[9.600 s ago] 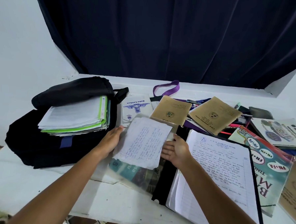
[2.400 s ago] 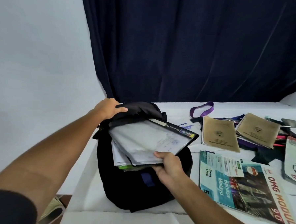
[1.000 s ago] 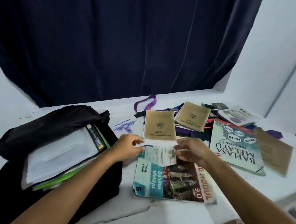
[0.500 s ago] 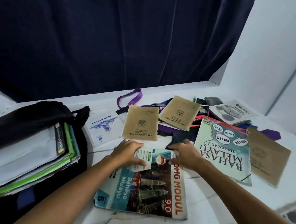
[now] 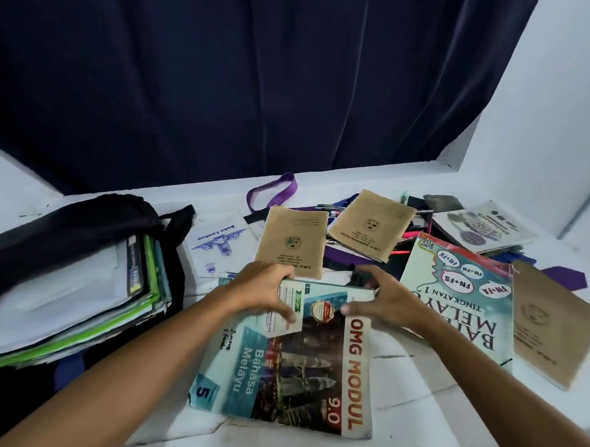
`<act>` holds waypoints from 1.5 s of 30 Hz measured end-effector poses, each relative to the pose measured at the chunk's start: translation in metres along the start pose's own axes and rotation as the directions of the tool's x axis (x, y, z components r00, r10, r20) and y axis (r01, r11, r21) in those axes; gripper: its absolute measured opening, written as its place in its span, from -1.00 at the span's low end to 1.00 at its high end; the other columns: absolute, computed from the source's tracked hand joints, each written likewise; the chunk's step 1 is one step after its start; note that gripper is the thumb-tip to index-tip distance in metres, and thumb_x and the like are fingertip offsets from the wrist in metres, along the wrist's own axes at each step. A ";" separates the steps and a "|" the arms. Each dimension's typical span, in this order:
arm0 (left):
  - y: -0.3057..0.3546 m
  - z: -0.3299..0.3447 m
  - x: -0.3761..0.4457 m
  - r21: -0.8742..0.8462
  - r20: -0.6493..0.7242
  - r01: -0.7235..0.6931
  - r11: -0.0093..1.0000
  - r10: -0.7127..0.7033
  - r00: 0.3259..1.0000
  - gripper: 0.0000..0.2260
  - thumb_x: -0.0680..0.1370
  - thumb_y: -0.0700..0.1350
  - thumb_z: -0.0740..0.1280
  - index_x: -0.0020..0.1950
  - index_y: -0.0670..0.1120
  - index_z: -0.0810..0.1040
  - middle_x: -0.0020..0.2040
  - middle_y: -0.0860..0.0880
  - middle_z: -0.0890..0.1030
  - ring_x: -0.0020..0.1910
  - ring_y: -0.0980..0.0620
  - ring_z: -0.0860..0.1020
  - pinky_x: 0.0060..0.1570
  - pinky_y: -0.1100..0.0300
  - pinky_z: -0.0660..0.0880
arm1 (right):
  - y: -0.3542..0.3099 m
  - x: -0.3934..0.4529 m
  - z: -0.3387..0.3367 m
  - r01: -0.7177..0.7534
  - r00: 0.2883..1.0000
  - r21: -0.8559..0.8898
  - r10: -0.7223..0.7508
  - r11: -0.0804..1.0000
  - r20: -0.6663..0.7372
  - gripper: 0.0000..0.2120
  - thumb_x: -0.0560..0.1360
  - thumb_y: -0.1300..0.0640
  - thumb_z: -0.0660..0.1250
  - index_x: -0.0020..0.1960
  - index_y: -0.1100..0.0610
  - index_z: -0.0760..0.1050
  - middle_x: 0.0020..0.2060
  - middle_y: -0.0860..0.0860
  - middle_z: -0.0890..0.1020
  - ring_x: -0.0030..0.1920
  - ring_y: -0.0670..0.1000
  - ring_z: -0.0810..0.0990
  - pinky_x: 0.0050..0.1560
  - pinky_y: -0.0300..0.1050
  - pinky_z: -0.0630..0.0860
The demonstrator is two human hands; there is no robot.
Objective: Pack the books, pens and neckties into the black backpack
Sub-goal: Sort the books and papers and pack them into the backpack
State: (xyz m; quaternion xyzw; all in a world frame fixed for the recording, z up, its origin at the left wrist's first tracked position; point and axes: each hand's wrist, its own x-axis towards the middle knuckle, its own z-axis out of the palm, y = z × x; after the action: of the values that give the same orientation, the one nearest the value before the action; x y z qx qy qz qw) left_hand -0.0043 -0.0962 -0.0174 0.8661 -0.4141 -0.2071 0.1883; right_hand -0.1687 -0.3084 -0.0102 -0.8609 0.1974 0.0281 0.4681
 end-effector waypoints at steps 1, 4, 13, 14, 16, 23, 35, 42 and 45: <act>0.004 -0.009 -0.005 -0.002 0.008 -0.014 1.000 0.014 1.000 -0.47 0.23 0.10 0.60 0.06 -0.07 0.50 -0.02 0.01 0.61 -0.07 0.00 0.59 -0.07 0.13 0.56 | -0.002 -0.005 -0.003 0.005 0.997 0.155 -0.016 0.988 0.072 -0.32 0.35 0.01 0.56 0.36 0.04 0.32 0.02 -0.01 0.63 -0.08 -0.06 0.69 -0.19 -0.25 0.58; 0.019 -0.041 -0.019 -0.039 0.009 -0.043 0.998 0.043 0.999 -0.60 0.29 -0.01 0.61 -0.03 -0.05 0.48 -0.04 0.00 0.64 -0.11 -0.02 0.65 -0.14 0.07 0.62 | -0.010 -0.009 -0.006 -0.013 0.959 0.384 -0.097 0.923 0.266 -0.60 0.40 0.15 0.49 0.19 0.16 0.48 -0.12 0.05 0.73 -0.10 -0.02 0.71 -0.20 -0.24 0.60; 0.045 -0.146 -0.050 -0.019 -0.091 -0.040 0.999 0.038 0.995 -0.63 0.23 -0.06 0.66 -0.16 -0.06 0.52 -0.14 -0.01 0.70 -0.21 0.07 0.68 -0.29 0.13 0.60 | -0.074 0.003 -0.011 0.020 0.863 0.506 -0.270 0.862 0.427 -0.22 0.10 0.22 0.64 0.24 0.25 0.40 0.05 0.19 0.68 0.10 0.22 0.65 0.06 0.13 0.62; 0.044 -0.159 -0.056 -0.024 -0.084 -0.029 0.999 0.027 0.996 -0.62 0.24 -0.07 0.66 -0.12 -0.12 0.54 -0.14 -0.03 0.70 -0.20 0.06 0.69 -0.25 0.09 0.60 | -0.086 0.003 -0.012 0.029 0.850 0.507 -0.288 0.862 0.441 -0.20 0.06 0.19 0.69 0.22 0.23 0.42 0.07 0.21 0.67 0.12 0.23 0.64 0.07 0.14 0.61; 0.038 -0.185 -0.069 -0.036 -0.047 0.002 0.999 -0.003 0.999 -0.58 0.25 -0.10 0.65 -0.03 -0.19 0.55 -0.14 -0.07 0.72 -0.18 0.01 0.71 -0.21 0.02 0.61 | -0.110 0.000 -0.007 0.029 0.826 0.525 -0.316 0.851 0.466 -0.19 0.02 0.14 0.72 0.19 0.21 0.47 0.10 0.23 0.66 0.13 0.24 0.64 0.05 0.15 0.62; -0.041 -0.235 -0.121 -0.112 -0.056 0.030 0.993 -0.037 0.998 -0.58 0.31 0.09 0.53 0.01 -0.13 0.57 -0.08 -0.02 0.72 -0.09 0.03 0.70 -0.19 0.20 0.59 | -0.180 0.000 0.063 -0.002 0.829 0.644 -0.359 0.765 0.429 -0.46 0.28 0.43 0.43 0.24 0.25 0.45 0.05 0.22 0.67 -0.01 0.20 0.69 -0.06 0.12 0.65; -0.309 -0.208 -0.197 0.219 -0.370 0.359 0.907 -0.263 0.891 -0.24 0.47 0.39 0.15 0.55 -0.03 0.25 0.52 -0.09 0.31 0.50 -0.07 0.27 0.46 -0.01 0.22 | -0.203 0.027 0.210 -0.247 0.861 0.805 -0.259 0.539 0.437 -0.35 -0.12 0.34 0.69 -0.03 0.28 0.67 -0.02 0.28 0.68 -0.10 0.24 0.70 -0.11 0.14 0.66; -0.333 -0.211 -0.190 0.176 -0.462 0.303 0.937 -0.193 0.866 -0.39 0.53 0.31 0.21 0.49 0.03 0.37 0.50 -0.04 0.37 0.48 -0.05 0.31 0.43 -0.03 0.28 | -0.212 0.020 0.234 -0.261 0.910 0.864 -0.188 0.430 0.369 -0.17 -0.20 0.37 0.68 0.07 0.31 0.56 -0.08 0.31 0.68 -0.18 0.27 0.70 -0.27 0.14 0.64; -0.341 -0.217 -0.185 0.103 -0.488 0.281 0.954 -0.197 0.850 -0.51 0.54 0.26 0.26 0.39 0.04 0.51 0.44 -0.02 0.45 0.43 -0.07 0.40 0.38 -0.07 0.34 | -0.213 0.015 0.236 -0.261 0.920 0.870 -0.164 0.419 0.355 -0.14 -0.21 0.37 0.68 0.09 0.32 0.53 -0.11 0.31 0.68 -0.21 0.28 0.70 -0.30 0.14 0.64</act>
State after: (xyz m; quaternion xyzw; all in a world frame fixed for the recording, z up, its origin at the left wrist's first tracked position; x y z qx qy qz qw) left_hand 0.2195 0.2838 0.0333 0.9479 -0.2605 0.0244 0.1814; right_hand -0.0446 -0.0171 0.0228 -0.4414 0.1099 0.1007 0.8848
